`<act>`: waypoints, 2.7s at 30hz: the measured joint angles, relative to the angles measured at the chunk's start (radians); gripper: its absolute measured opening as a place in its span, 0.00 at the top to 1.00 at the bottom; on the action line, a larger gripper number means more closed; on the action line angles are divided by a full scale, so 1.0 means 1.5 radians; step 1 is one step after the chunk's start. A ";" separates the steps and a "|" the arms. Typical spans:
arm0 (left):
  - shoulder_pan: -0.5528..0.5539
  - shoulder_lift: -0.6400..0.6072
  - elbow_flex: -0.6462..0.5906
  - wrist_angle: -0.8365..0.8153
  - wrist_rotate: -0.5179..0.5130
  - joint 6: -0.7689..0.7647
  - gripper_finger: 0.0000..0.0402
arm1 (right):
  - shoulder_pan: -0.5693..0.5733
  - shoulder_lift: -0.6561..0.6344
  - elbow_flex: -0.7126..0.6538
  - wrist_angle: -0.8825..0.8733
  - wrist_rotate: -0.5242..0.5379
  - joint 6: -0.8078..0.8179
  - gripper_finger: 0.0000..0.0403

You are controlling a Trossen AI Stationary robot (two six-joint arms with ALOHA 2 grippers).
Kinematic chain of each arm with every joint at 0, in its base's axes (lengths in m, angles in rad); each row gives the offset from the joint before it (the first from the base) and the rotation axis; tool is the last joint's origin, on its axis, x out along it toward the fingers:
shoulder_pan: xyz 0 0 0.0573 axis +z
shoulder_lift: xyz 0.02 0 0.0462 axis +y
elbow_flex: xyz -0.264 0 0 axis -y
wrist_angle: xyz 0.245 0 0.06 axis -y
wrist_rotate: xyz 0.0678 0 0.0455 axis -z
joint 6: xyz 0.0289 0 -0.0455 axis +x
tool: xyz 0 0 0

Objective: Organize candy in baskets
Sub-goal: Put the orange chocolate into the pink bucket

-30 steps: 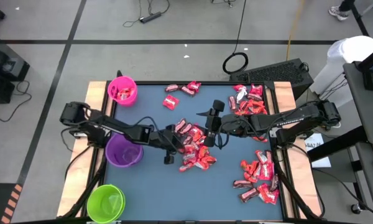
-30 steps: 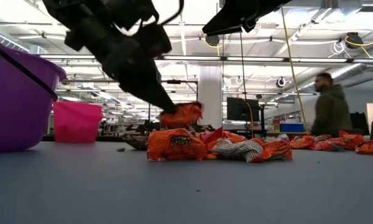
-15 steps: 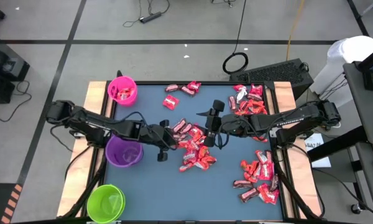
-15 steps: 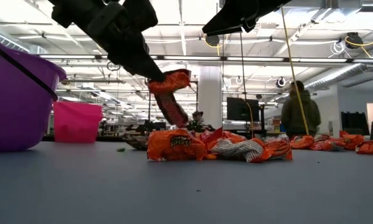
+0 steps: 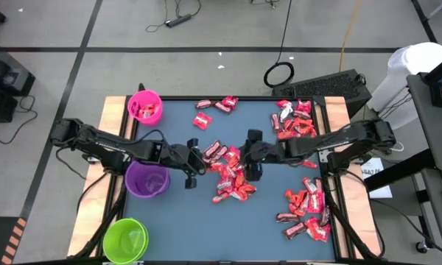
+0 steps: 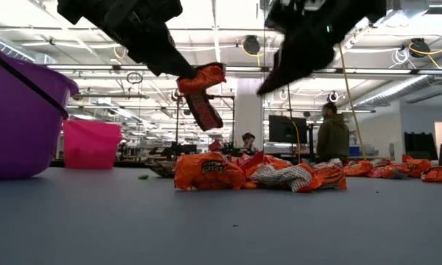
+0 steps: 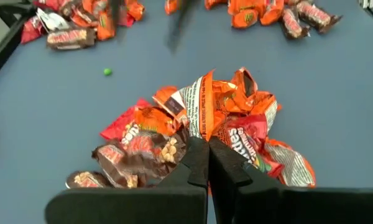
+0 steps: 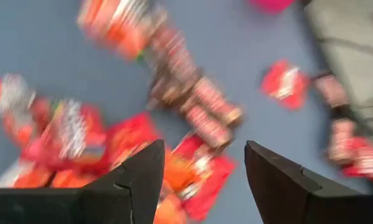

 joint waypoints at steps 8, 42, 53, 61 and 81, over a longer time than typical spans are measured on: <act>0.000 0.000 0.000 0.007 0.000 0.000 0.99 | 0.000 0.123 -0.013 0.182 0.002 -0.090 0.48; 0.000 -0.047 0.001 -0.031 -0.067 0.012 0.99 | -0.001 0.215 -0.012 0.312 -0.014 -0.164 0.99; 0.014 -0.152 0.001 -0.209 -0.330 0.007 0.99 | -0.023 0.215 -0.012 0.269 -0.016 -0.068 0.93; 0.080 -0.177 0.001 -0.313 -0.366 -0.038 0.99 | -0.022 0.215 -0.012 0.274 -0.034 -0.061 0.71; 0.337 -0.208 0.001 -0.506 -0.402 -0.059 0.99 | -0.022 0.215 -0.011 0.273 -0.031 -0.075 0.50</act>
